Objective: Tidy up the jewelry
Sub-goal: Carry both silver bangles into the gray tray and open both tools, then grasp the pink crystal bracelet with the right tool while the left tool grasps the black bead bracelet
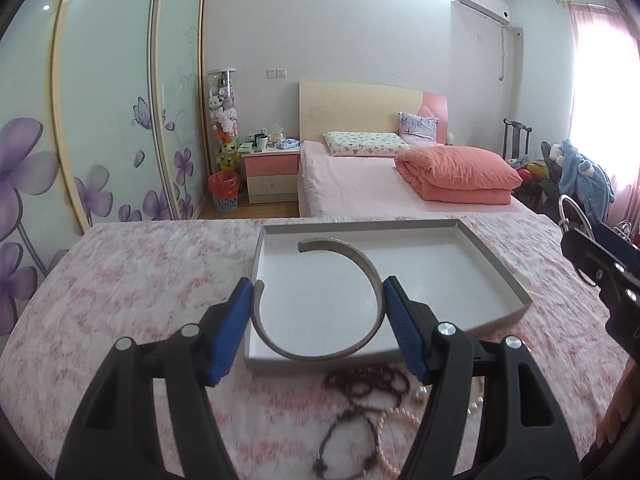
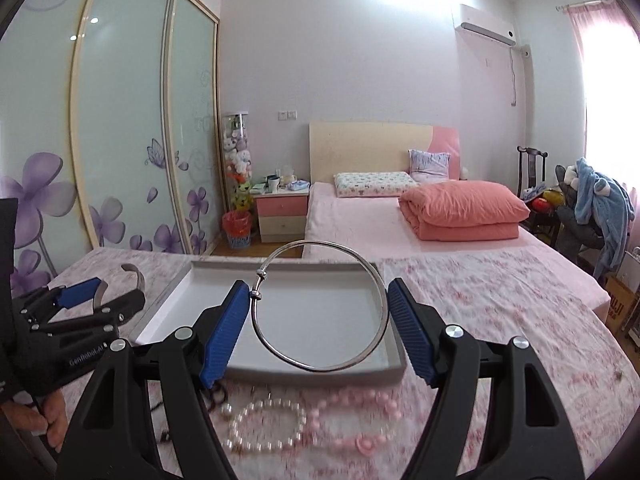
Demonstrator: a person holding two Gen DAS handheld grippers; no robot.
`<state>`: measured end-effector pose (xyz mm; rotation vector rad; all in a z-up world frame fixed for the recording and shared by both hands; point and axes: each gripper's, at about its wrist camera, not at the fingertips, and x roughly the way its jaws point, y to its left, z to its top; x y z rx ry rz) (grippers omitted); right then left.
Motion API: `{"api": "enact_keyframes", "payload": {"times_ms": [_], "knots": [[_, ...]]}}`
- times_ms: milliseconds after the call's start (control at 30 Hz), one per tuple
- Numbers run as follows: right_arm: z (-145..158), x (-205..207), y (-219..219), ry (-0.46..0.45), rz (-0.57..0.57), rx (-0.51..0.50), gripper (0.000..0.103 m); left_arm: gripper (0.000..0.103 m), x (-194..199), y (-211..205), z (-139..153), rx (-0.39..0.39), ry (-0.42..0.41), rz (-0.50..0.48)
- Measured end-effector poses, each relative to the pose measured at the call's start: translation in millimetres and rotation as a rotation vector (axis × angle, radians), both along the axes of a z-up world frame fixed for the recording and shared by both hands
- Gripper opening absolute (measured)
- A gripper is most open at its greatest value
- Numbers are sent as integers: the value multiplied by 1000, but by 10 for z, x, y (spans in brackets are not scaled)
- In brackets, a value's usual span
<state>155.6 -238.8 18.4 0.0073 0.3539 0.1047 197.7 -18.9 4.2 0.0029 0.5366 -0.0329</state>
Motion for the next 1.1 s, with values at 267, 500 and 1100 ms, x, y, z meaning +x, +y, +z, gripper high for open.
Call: {"api": "enact_keyframes", "payload": {"times_ms": [267, 500, 1100], "knots": [[-204, 644, 10, 106, 11, 35, 71, 65, 605, 44, -172, 0, 67, 10], [-604, 1183, 26, 318, 32, 50, 71, 65, 1066, 61, -481, -6, 183, -1], [-488, 1064, -136, 309, 17, 91, 78, 72, 1052, 300, -253, -63, 144, 45]]}}
